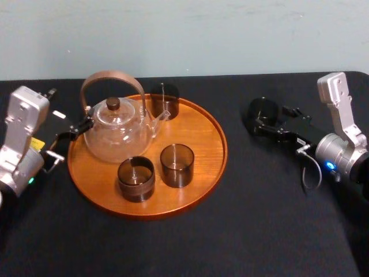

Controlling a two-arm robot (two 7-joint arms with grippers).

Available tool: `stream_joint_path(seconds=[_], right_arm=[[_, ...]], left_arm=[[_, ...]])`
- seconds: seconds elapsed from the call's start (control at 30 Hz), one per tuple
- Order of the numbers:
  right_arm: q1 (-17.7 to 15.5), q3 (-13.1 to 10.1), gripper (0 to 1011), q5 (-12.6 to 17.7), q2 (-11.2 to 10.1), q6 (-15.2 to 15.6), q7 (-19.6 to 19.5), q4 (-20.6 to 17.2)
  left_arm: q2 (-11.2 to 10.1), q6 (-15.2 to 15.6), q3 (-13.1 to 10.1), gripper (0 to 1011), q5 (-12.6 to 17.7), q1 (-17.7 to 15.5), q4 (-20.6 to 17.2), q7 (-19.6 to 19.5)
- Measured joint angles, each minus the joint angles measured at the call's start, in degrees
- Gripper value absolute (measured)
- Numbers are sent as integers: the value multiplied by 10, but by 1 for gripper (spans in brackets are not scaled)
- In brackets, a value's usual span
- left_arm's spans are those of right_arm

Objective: Pick up the glass from the table and place it on the tray.

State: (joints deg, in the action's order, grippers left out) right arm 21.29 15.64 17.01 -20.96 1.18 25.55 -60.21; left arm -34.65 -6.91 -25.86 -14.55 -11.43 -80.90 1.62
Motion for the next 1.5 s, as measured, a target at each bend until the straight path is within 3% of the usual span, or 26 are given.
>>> stream_joint_path(seconds=[0.27, 0.8, 1.5], right_arm=[[11, 4, 1002, -1, 1, 5, 2, 0], [54, 21, 1002, -16, 15, 19, 6, 47], [67, 27, 1002, -19, 20, 35, 9, 58]], left_arm=[[0, 0, 0, 1010, 0, 0, 0, 0], [0, 0, 0, 1009, 0, 0, 0, 0], [0, 0, 0, 1010, 0, 0, 0, 0]])
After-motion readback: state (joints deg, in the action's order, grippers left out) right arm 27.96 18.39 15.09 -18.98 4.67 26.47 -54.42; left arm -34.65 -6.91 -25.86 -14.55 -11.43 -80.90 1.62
